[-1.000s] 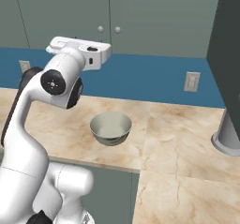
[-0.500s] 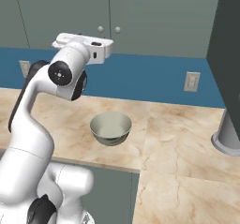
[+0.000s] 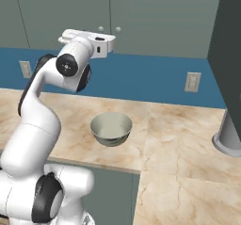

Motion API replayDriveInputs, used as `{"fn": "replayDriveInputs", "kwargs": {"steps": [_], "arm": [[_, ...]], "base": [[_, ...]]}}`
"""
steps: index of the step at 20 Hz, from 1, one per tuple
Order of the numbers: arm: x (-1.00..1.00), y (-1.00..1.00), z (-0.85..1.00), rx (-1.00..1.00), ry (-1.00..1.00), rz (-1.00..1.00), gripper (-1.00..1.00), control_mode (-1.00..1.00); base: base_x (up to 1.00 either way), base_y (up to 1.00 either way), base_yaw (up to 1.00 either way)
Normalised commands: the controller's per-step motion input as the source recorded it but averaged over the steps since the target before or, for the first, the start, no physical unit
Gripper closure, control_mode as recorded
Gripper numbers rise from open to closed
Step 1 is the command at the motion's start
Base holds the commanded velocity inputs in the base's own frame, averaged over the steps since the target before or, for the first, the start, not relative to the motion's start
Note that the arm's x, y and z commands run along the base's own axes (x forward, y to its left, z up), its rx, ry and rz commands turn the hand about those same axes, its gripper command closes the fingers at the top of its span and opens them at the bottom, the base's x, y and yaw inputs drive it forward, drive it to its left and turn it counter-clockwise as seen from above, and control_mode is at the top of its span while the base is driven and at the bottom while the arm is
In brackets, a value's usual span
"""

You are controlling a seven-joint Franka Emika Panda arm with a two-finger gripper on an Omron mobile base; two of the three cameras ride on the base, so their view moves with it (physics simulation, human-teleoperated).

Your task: Open the cabinet. Pick the banana and kiwi from the cabinet and place them into the bowl. Then close the cabinet.

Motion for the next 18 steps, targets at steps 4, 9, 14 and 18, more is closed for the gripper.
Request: {"fn": "replayDriveInputs", "kwargs": {"steps": [4, 9, 14, 18], "arm": [[0.49, -0.07, 0.00, 0.00, 0.02, 0.00, -1.00, -1.00], [0.61, -0.08, 0.00, 0.00, 0.03, 0.00, -1.00, -1.00], [0.56, -0.14, 0.00, 0.00, 0.06, 0.00, -1.00, -1.00], [0.39, -0.12, -0.11, 0.00, 0.03, 0.00, -1.00, -1.00]], "base": [[0.00, 0.00, 0.00], [0.00, 0.00, 0.00], [0.00, 0.00, 0.00], [0.00, 0.00, 0.00]]}}
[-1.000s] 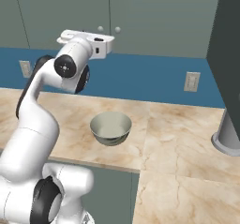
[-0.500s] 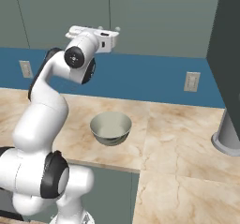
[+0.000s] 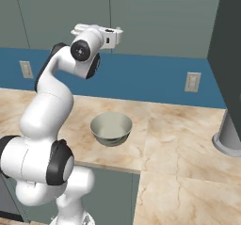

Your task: Open the cabinet. Pick the banana and kiwi from the cabinet and place them into the bowl. Then close the cabinet.

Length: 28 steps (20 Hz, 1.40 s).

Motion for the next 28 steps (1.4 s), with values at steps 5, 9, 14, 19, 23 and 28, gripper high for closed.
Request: {"fn": "replayDriveInputs", "kwargs": {"steps": [5, 9, 14, 19, 23, 28], "arm": [[0.24, -0.01, -0.08, 0.00, 0.00, 0.00, 1.00, -1.00], [0.00, 0.00, 0.00, 0.00, 0.00, 0.00, 1.00, -1.00], [0.00, 0.00, 0.00, 0.00, 0.00, 0.00, 1.00, -1.00], [0.00, 0.00, 0.00, 0.00, 0.00, 0.00, 1.00, -1.00], [-0.25, 0.00, 0.11, 0.00, -0.02, 0.00, 1.00, -1.00], [-0.52, 0.04, 0.12, 0.00, -0.01, -0.01, 1.00, -1.00]], "base": [[0.00, 0.00, 0.00], [0.00, 0.00, 0.00], [0.00, 0.00, 0.00], [0.00, 0.00, 0.00], [0.00, 0.00, 0.00], [0.00, 0.00, 0.00]]}}
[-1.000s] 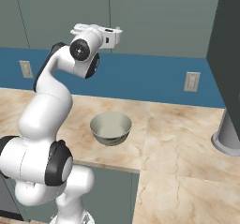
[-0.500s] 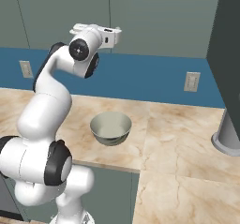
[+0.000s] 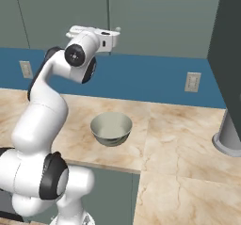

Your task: Open the cabinet. Pick the banana and kiwi from the cabinet and place them into the bowl. Then close the cabinet.

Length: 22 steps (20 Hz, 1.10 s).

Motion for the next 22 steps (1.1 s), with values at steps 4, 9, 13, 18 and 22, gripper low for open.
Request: {"fn": "replayDriveInputs", "kwargs": {"steps": [4, 9, 13, 18, 22], "arm": [[-0.64, 0.06, 0.17, 0.00, 0.00, -0.05, 1.00, -1.00], [-0.70, 0.14, 0.29, 0.01, 0.00, -0.12, 1.00, -1.00], [-0.82, 0.16, 0.34, 0.04, 0.00, -0.19, 1.00, -1.00], [-0.81, 0.20, 0.42, 0.04, 0.02, -0.22, 1.00, -1.00], [-0.89, 0.14, 0.44, 0.05, 0.00, -0.21, 1.00, -1.00]], "base": [[0.00, 0.00, 0.00], [0.00, 0.00, 0.00], [0.00, 0.00, 0.00], [0.00, 0.00, 0.00], [0.00, 0.00, 0.00]]}}
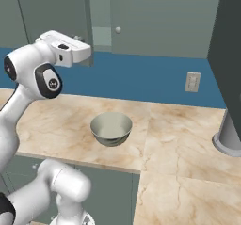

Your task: Open the cabinet. Pick the banana and kiwi from the cabinet and place them into the bowl. Then close the cabinet.

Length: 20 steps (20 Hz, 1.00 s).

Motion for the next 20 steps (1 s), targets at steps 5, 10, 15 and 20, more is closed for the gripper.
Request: {"fn": "replayDriveInputs", "kwargs": {"steps": [5, 10, 15, 20], "arm": [[-0.85, 0.17, 0.46, 0.05, 0.02, -0.18, 1.00, -1.00], [-0.66, 0.31, 0.49, 0.02, 0.07, -0.16, 1.00, -1.00], [-0.64, 0.44, 0.51, 0.00, 0.10, -0.14, 1.00, -1.00], [-0.45, 0.53, 0.24, 0.00, 0.09, -0.10, 1.00, -1.00]], "base": [[0.00, 0.00, 0.00], [0.00, 0.00, 0.00], [0.00, 0.00, 0.00], [0.00, 0.00, 0.00]]}}
